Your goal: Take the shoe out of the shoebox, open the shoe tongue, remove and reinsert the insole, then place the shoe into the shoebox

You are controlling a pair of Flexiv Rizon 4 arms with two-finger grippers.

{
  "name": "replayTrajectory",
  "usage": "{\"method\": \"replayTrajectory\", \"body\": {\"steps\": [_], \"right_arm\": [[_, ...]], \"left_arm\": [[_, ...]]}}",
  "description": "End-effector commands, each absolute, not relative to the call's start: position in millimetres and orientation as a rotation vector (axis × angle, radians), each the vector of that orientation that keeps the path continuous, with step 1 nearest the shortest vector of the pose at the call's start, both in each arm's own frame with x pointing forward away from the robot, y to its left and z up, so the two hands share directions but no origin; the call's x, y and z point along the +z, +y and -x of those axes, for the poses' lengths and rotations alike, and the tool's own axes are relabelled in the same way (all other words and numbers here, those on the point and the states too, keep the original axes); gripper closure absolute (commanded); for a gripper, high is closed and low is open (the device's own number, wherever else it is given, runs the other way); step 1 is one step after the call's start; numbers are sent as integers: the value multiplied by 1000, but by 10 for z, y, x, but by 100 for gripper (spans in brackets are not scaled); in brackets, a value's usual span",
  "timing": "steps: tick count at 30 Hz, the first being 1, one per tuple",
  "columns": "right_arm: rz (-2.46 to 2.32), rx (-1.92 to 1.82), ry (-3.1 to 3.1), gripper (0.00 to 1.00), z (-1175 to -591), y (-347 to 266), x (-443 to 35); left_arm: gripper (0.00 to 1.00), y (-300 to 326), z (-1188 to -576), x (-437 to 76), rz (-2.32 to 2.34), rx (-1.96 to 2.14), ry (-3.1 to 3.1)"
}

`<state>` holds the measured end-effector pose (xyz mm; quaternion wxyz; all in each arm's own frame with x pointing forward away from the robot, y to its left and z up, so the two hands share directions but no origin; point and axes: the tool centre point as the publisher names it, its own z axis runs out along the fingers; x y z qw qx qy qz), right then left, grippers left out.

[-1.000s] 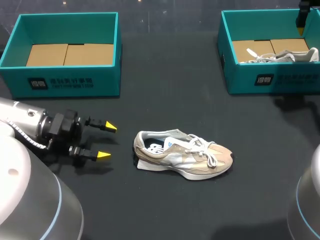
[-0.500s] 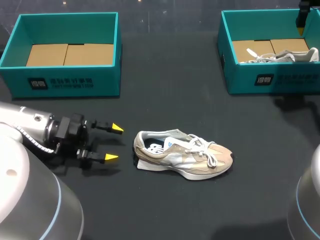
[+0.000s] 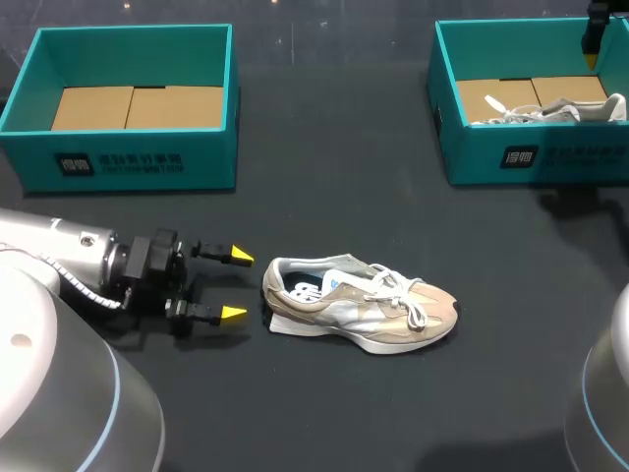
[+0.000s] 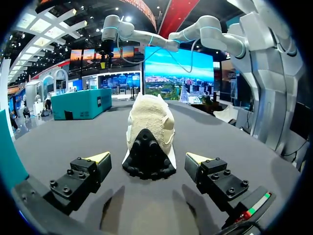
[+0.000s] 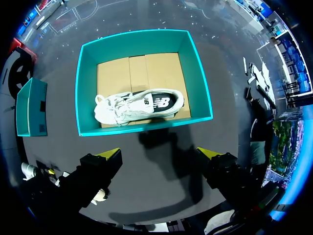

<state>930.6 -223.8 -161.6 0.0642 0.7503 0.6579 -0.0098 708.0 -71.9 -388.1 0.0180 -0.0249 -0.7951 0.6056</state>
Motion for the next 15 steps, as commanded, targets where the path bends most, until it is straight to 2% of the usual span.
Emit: {"method": "replayTrajectory", "body": {"steps": [1, 15], "right_arm": [[-2265, -30, 1985, 0, -9304, -2236, -1618], [-2265, -30, 1985, 0, -9304, -2236, -1618]], "left_arm": [[0, -776, -7039, -3894, 75, 1883, -2475], [0, -924, -6988, -3914, 53, 1899, -2470]]}}
